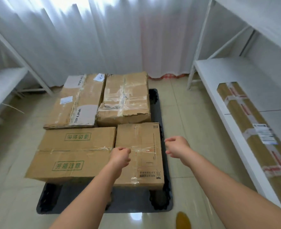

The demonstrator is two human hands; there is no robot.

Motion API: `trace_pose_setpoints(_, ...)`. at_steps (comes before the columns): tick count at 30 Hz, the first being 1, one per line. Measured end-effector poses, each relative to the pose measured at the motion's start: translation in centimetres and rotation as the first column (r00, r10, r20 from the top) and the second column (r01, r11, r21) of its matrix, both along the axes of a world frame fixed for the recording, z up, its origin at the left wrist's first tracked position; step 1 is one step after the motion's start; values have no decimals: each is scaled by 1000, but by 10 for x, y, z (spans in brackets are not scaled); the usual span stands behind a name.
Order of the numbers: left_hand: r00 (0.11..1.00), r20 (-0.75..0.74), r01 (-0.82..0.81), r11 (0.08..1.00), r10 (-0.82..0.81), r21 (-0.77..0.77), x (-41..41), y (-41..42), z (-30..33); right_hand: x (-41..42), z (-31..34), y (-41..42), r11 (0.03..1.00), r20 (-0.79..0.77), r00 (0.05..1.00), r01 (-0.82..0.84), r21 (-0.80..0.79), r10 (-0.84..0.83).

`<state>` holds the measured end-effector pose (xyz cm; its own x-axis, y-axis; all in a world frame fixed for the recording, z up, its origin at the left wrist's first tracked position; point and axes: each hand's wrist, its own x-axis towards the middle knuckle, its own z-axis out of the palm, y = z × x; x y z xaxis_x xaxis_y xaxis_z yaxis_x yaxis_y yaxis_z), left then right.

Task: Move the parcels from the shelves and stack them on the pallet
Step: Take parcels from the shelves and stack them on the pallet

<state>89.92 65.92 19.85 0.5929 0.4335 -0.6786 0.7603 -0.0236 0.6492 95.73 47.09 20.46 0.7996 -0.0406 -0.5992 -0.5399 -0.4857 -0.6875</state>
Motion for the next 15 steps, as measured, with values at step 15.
trace_pose_setpoints(15, 903, 320, 327, 942, -287, -79, -78, -41, 226, -133, 218, -69, 974, 208, 977, -1, 226, -48)
